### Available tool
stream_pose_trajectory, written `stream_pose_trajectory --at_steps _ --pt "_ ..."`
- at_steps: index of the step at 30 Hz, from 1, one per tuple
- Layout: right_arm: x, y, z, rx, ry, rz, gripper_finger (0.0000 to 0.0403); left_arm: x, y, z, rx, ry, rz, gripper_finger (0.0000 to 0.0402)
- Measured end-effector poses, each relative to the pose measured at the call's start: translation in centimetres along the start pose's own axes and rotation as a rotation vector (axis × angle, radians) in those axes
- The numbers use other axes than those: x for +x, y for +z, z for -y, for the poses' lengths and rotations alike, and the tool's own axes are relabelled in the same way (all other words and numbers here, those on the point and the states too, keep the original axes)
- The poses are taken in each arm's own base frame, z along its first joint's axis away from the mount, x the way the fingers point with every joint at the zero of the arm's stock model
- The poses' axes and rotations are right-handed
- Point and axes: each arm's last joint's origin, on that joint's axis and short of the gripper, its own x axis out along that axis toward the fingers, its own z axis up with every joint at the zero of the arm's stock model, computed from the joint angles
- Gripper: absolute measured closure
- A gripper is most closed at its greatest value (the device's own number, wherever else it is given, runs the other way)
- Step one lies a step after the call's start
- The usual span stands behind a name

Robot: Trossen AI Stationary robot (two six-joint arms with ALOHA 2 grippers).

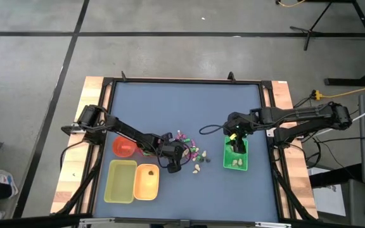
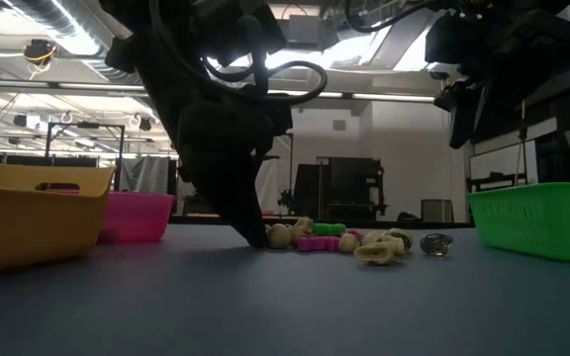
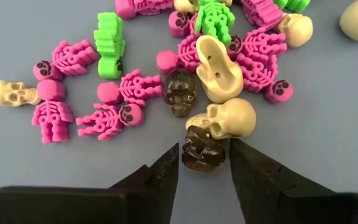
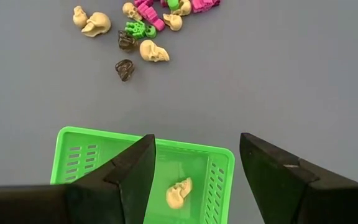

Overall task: Sort Halloween decoration
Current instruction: Put the black skull toy into the yellow bin

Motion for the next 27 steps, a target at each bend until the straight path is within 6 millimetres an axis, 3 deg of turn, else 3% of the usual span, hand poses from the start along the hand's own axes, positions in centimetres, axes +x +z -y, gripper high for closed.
stream_pose_trajectory --at_steps 10,27 --pt "0.0 0.0 0.0 0.0 0.0 0.0 0.0171 0.0 -0.01 -0.01 0.0 0.001 -0.001 0.0311" --pt "0.0 0.0 0.0 0.0 0.0 0.0 0.0171 0.01 -0.05 -0.06 0.001 0.006 -0.006 0.0317"
